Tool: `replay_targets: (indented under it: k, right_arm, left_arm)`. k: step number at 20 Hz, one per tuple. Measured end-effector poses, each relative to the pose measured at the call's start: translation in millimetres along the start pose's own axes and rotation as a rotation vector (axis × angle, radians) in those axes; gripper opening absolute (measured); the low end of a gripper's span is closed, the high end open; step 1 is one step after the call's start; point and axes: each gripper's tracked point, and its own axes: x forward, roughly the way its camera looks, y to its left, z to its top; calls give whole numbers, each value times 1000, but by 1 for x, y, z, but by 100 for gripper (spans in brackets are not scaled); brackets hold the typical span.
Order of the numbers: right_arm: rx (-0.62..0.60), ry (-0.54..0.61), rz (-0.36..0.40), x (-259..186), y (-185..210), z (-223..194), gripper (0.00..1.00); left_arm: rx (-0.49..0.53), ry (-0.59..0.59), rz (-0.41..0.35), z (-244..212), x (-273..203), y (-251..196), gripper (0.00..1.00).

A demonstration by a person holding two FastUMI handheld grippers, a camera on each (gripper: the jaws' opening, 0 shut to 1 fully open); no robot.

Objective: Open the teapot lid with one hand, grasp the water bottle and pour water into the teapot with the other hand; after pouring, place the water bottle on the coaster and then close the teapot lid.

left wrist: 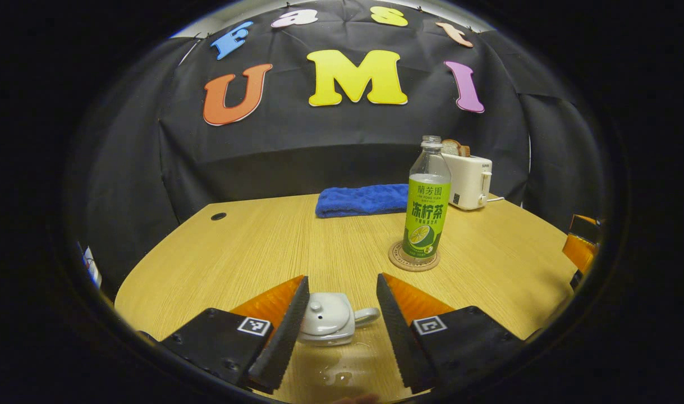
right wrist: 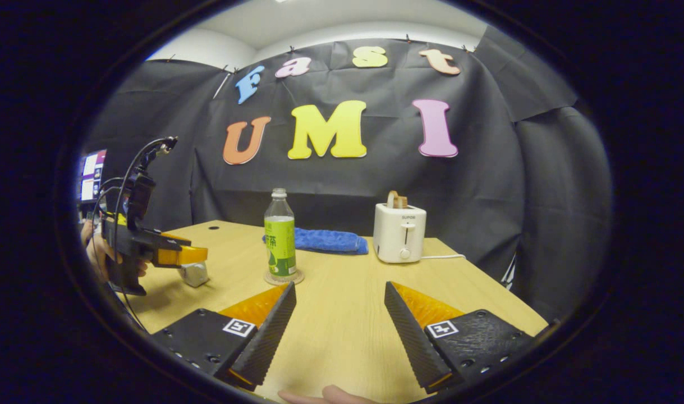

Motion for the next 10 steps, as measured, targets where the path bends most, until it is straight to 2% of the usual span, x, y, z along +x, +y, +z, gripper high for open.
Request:
replay_targets:
  k: [1,2,6,10]
  right_arm:
    - [0,-14,-14,-5,-2,3,96]
    - [6,-28,-29,-10,-3,8,96]
    - [29,-98,-79,-39,-6,20,95]
    - [59,-116,-76,-60,0,22,95]
  left_arm:
    - [1,-13,25,5,-5,3,83]
    - [6,-30,48,10,-11,6,86]
    - [5,-114,79,24,-47,7,87]
    - [-59,-190,57,37,-86,-4,87]
